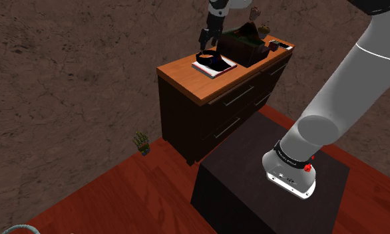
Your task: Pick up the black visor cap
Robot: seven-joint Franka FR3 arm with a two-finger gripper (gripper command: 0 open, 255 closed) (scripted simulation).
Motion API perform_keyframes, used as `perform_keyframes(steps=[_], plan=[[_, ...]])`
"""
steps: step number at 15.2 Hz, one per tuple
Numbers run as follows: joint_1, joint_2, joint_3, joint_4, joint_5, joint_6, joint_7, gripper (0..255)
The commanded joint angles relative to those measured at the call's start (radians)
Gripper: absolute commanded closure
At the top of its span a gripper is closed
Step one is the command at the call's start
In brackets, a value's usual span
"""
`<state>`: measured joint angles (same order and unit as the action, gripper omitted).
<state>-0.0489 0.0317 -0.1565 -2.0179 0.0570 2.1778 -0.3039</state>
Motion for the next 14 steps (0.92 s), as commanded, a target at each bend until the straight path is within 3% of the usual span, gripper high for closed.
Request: perform_keyframes(steps=[1, 7, 14], plan=[[-0.009, 0.078, -0.007, 0.056, 0.012, 0.018, -0.027, 0], [-0.042, 0.304, -0.010, 0.254, 0.045, 0.036, -0.089, 0], [-0.045, 0.345, -0.005, 0.215, 0.057, 0.115, -0.098, 0]])
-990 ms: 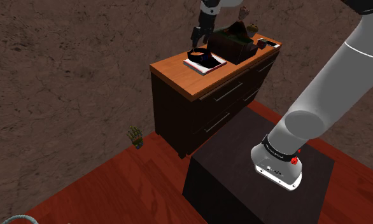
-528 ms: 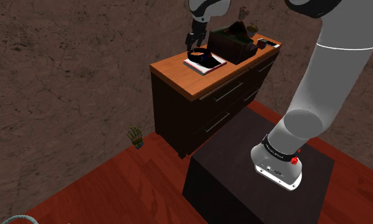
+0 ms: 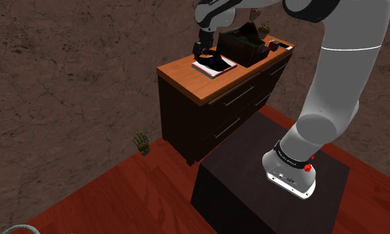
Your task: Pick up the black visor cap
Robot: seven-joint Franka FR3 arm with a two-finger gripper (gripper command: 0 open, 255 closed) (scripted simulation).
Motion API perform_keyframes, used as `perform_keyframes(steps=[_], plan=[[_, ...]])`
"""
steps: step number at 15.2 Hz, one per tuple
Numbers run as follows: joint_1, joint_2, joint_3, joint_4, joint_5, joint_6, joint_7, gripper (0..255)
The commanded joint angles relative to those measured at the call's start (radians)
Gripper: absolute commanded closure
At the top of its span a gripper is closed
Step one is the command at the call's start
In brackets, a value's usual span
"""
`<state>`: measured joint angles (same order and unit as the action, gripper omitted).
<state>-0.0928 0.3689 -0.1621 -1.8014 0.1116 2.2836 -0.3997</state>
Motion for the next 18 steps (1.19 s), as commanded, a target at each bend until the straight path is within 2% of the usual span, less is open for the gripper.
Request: perform_keyframes(steps=[1, 2, 3, 12, 18], plan=[[-0.001, 0.012, 0.001, -0.004, 0.003, 0.016, -0.003, 0], [-0.002, 0.012, 0.001, -0.004, 0.003, 0.016, -0.003, 0], [-0.002, 0.012, 0.001, -0.004, 0.003, 0.016, -0.003, 255], [-0.002, 0.012, 0.001, -0.004, 0.003, 0.016, -0.003, 255], [0.001, -0.024, -0.003, 0.028, -0.007, -0.052, 0.005, 255]])
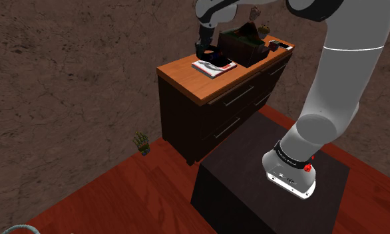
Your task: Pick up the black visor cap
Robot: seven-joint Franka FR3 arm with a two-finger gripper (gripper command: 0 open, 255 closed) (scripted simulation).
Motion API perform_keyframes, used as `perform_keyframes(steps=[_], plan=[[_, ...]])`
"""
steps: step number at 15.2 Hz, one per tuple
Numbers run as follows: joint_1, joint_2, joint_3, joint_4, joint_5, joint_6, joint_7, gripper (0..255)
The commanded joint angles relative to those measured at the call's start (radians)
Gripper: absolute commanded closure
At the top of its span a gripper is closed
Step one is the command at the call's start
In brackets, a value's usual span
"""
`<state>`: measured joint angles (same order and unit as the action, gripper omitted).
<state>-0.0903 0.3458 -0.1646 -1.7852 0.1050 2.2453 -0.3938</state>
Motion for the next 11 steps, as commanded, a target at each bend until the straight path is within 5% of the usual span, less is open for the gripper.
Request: perform_keyframes(steps=[1, 11], plan=[[-0.001, -0.007, -0.002, 0.018, -0.002, -0.025, 0.001, 255], [0.001, -0.044, -0.006, 0.077, -0.014, -0.121, 0.010, 255]])
